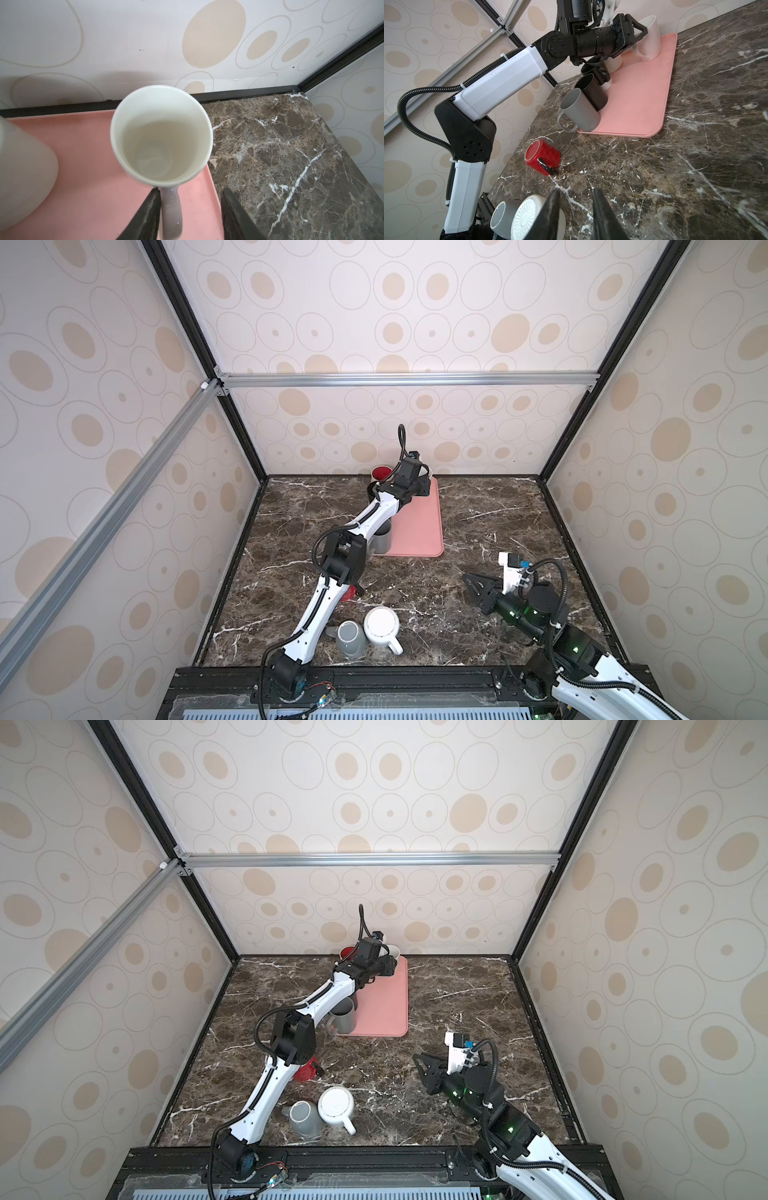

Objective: Turn the mug right side up
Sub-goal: 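Lower the pink mug onto the tray beside the white red-lined mug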

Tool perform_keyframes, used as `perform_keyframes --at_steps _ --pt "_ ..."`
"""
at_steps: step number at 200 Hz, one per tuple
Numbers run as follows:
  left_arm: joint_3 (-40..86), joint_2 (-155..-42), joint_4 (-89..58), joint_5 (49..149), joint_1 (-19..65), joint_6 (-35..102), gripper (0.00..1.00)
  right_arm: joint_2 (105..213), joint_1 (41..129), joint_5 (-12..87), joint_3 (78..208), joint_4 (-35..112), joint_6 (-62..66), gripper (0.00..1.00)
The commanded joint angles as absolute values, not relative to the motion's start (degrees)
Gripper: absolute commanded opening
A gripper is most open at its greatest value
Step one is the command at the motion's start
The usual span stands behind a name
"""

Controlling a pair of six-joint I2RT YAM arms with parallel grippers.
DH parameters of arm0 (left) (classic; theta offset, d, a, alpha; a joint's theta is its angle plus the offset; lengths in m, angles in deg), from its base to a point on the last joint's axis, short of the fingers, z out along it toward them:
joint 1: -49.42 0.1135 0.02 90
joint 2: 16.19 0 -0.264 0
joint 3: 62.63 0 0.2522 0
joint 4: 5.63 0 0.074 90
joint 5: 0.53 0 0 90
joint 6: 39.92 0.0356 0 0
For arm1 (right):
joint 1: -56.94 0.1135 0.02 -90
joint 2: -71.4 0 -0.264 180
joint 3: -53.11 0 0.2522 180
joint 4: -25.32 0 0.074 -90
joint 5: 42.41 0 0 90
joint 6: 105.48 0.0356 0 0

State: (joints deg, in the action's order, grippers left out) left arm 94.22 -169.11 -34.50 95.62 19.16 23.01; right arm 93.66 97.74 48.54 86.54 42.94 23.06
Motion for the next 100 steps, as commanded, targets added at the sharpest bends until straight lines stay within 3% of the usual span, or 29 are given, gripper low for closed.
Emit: perform_keyframes --at_steps 1,64,100 --pt "96.22 -171.52 -31.46 98.52 19.88 20.61 0.46 93.21 97.64 49.08 85.86 42.59 23.89 0.30" --pt "96.15 -172.90 -28.65 101.73 20.74 18.18 0.46 94.03 97.64 49.26 85.86 42.34 23.89 0.29" --pt "93.42 -169.41 -27.47 102.57 20.64 18.16 0.53 95.21 97.64 48.82 85.81 41.19 24.15 0.30"
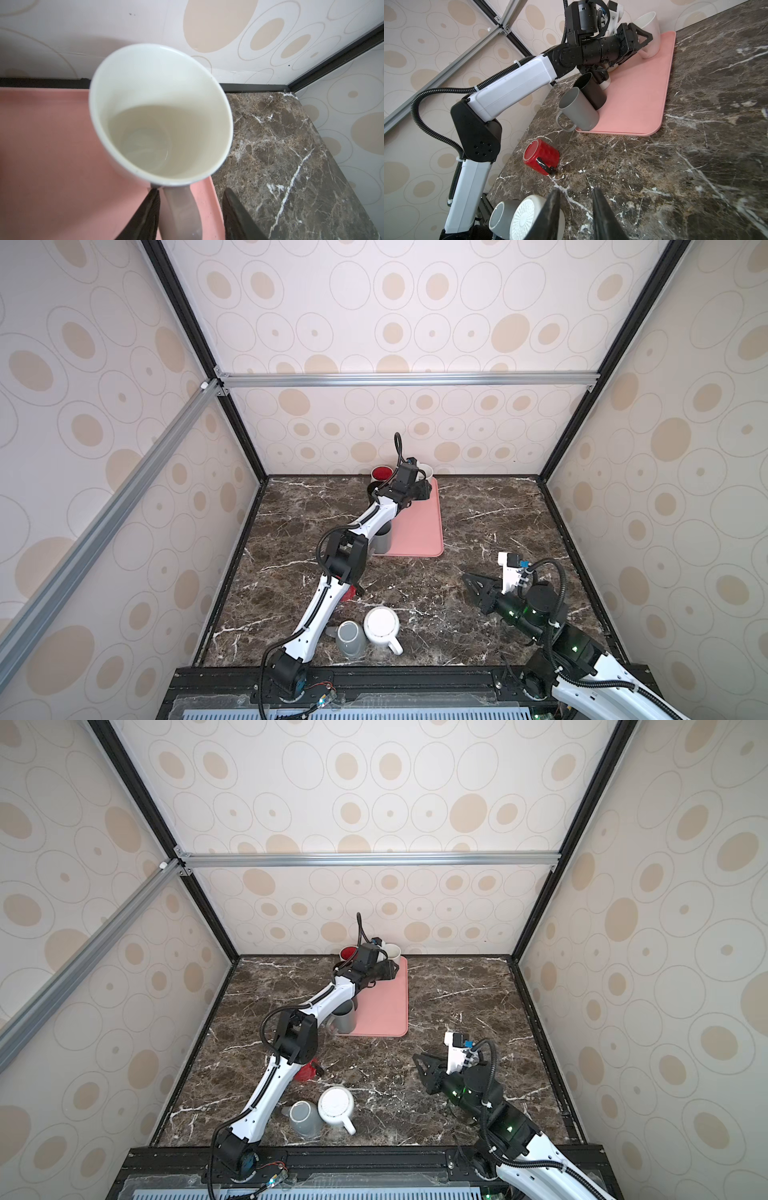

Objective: Turn the mug right side up
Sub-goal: 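Lower the pink mug onto the tray beside the white red-lined mug, then release the pink mug while the right arm reaches toward the red mug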

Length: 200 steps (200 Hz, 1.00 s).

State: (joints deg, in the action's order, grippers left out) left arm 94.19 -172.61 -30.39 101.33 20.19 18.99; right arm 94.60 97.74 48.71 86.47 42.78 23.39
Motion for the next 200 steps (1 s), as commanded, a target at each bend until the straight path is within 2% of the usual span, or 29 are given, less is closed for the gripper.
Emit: perform_keyframes --at_steps 1,44,93,147,183,200 --pt "93.16 -169.18 -27.38 102.57 20.62 18.17 0.54 95.26 97.59 48.82 85.83 41.19 24.15 0.30" --pt "74.30 -155.77 -17.07 101.69 20.64 17.94 0.65 96.21 97.51 48.91 86.79 41.28 23.86 0.33" --pt "52.98 -139.71 -4.45 102.90 20.52 16.30 0.69 100.75 97.49 47.78 87.86 39.54 24.55 0.44" --pt "30.60 -117.93 7.42 103.53 20.42 13.97 0.74 112.84 97.55 44.05 90.65 36.86 22.39 0.49" --pt "14.45 -102.42 10.28 103.30 20.24 13.68 0.78 124.83 98.06 32.30 94.48 33.54 16.98 0.58" --pt "6.28 -94.94 10.36 102.15 20.29 13.94 0.83 130.47 100.40 30.65 96.74 32.59 14.88 0.62"
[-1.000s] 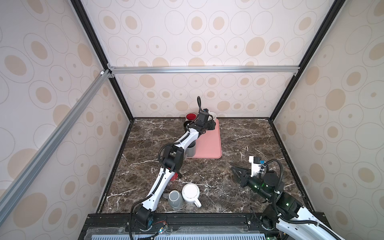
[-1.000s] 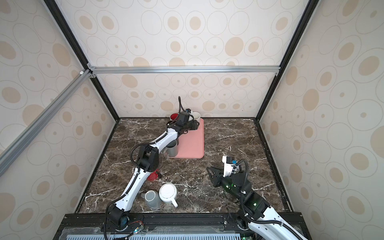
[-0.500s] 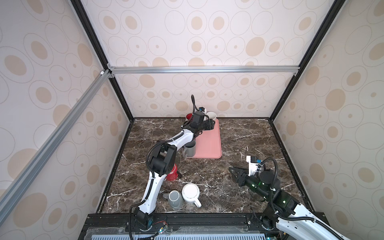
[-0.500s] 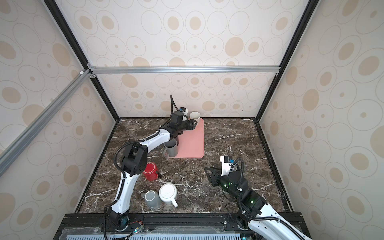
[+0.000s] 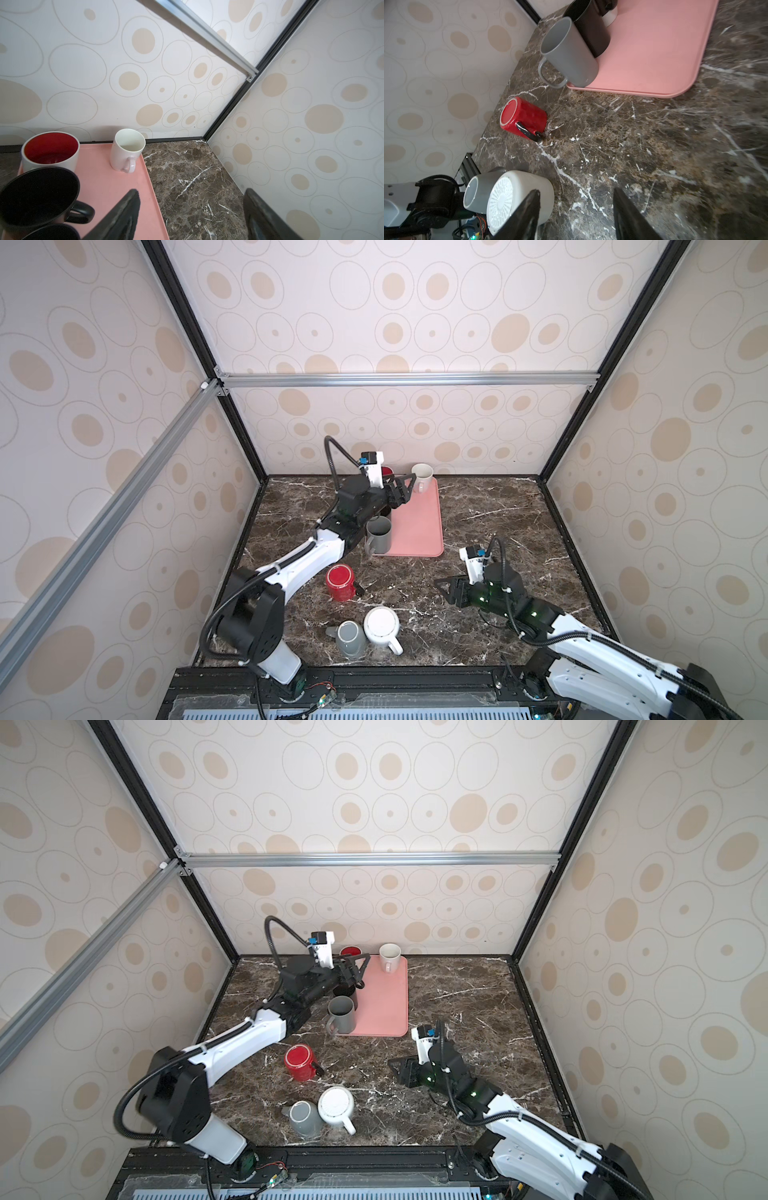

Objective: Turn the mug right side up
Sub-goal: 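Release the pink mug while the right arm reaches toward the red mug, then lower the right gripper over the upside-down red mug and close on its handle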

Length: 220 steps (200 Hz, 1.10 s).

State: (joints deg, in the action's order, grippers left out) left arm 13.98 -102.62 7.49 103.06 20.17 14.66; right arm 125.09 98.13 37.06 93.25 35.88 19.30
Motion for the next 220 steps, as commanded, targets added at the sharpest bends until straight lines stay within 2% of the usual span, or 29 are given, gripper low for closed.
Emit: perform_keyframes --at_steps 1,26,34,75,103,125,173,220 --pt "5.82 -94.46 10.39 102.09 20.27 13.95 0.83 130.82 100.65 30.64 96.93 32.58 14.68 0.62" --pt "-3.25 -84.43 7.60 100.15 20.28 14.88 0.92 137.73 105.84 31.77 101.99 33.59 10.19 0.66" --pt "-5.66 -81.28 6.30 99.15 20.25 15.14 0.99 139.61 107.54 32.16 103.88 34.56 8.61 0.68" --pt "-14.27 -65.98 -2.33 90.33 20.26 15.26 0.99 147.66 115.05 35.76 111.26 38.63 2.09 0.76" --pt "-18.14 -56.08 -8.06 82.49 20.16 15.30 1.00 153.73 117.92 37.49 116.96 38.82 -0.07 0.77" --pt "-20.71 -50.62 -9.85 80.06 20.24 15.12 0.99 159.40 118.43 38.96 120.83 37.30 0.13 0.77" --pt "-21.34 -47.14 -14.00 77.44 20.27 14.49 0.99 173.38 118.21 38.01 130.74 38.55 -5.94 0.67" --pt "-22.79 -43.18 -15.20 74.33 20.25 13.58 0.99 179.73 116.86 35.99 134.52 37.03 -8.89 0.59"
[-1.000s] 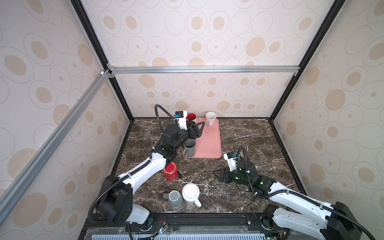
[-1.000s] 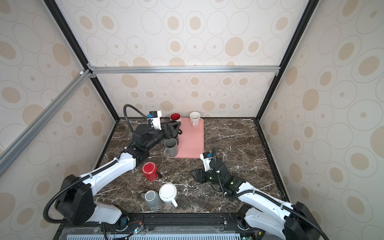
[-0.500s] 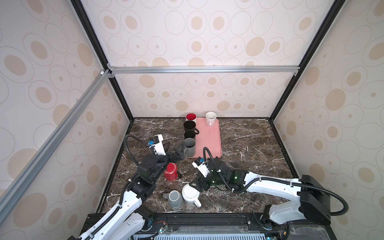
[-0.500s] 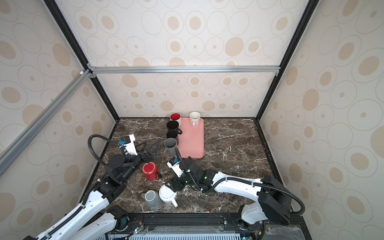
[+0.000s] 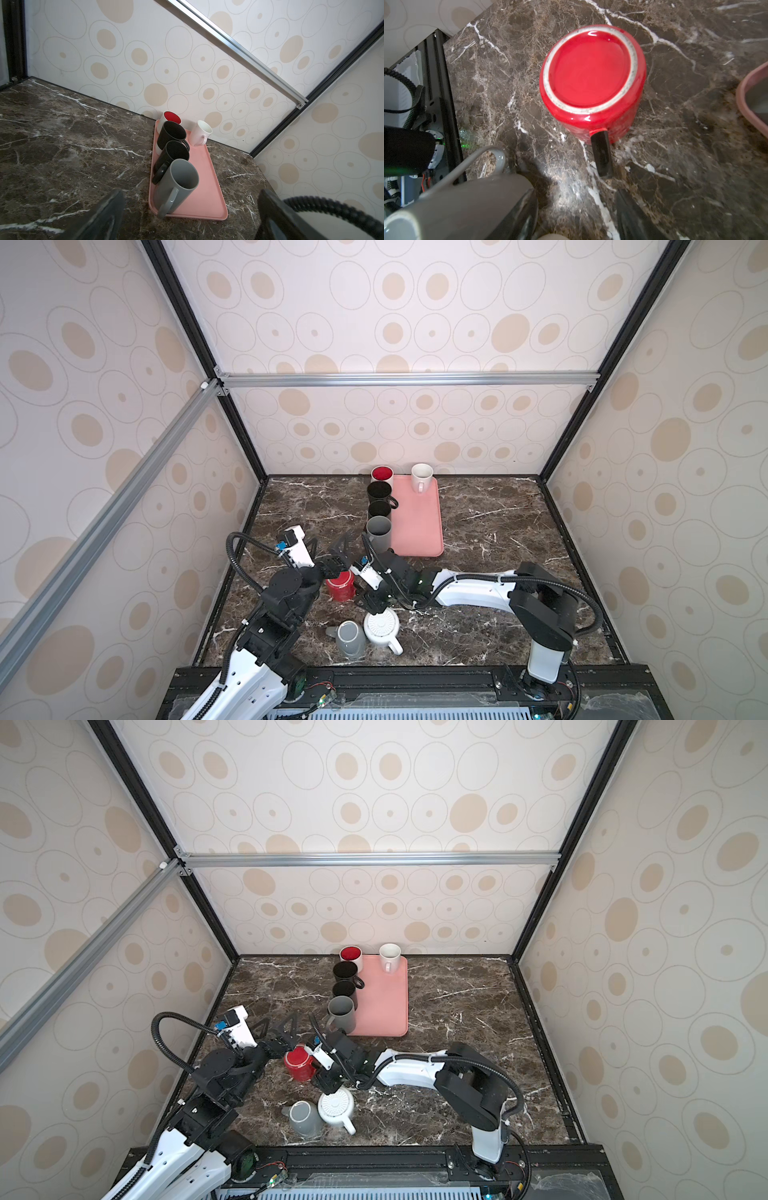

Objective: Turn the mug right side up
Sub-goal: 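Lower the right gripper over the upside-down red mug and close on its handle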

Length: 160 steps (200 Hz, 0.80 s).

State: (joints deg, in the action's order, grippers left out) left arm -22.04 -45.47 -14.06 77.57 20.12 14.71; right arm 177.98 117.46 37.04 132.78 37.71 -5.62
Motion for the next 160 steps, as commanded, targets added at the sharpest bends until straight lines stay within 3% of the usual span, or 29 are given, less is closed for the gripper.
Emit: perform_keyframes --at_steps 1,82,160 --pt "-22.91 -43.09 -15.18 74.30 20.24 13.55 0.99 179.84 116.83 35.94 134.62 36.96 -8.93 0.59" --pt "-24.17 -42.20 -15.10 75.20 20.26 12.82 0.99 185.50 116.33 35.17 137.61 33.04 -12.92 0.47" --pt "-24.52 -42.70 -15.08 75.92 20.25 12.74 0.99 186.55 116.32 34.91 138.06 31.92 -15.45 0.26"
